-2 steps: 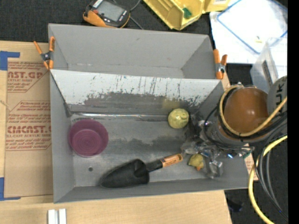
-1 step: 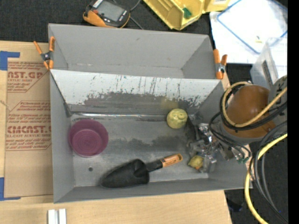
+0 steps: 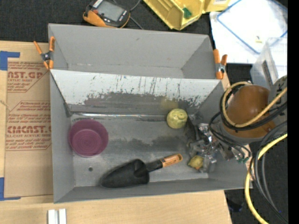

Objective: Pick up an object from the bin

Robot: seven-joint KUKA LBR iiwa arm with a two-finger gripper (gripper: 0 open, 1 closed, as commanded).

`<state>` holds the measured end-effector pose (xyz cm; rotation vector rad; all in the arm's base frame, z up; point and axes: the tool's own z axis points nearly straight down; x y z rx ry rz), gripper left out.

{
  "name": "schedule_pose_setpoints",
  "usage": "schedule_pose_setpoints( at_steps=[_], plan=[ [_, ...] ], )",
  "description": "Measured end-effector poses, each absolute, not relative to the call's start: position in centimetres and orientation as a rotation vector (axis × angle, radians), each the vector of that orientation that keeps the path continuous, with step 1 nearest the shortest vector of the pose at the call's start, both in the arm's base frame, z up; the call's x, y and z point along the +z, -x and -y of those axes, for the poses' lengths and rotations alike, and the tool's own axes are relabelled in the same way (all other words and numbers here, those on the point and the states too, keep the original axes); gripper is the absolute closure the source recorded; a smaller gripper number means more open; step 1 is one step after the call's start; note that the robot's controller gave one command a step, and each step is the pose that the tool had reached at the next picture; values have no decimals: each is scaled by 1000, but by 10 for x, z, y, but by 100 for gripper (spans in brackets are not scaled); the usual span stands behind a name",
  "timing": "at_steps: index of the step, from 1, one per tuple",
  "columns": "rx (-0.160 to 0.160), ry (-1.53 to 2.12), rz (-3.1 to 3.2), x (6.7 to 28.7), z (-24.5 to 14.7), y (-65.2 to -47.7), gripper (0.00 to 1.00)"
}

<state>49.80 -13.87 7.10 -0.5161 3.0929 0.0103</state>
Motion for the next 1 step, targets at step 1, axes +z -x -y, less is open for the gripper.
schedule_pose_setpoints(
  at_steps=[1],
  plan=[
    [10, 516, -3093, 71, 139, -498, 100]
  ],
)
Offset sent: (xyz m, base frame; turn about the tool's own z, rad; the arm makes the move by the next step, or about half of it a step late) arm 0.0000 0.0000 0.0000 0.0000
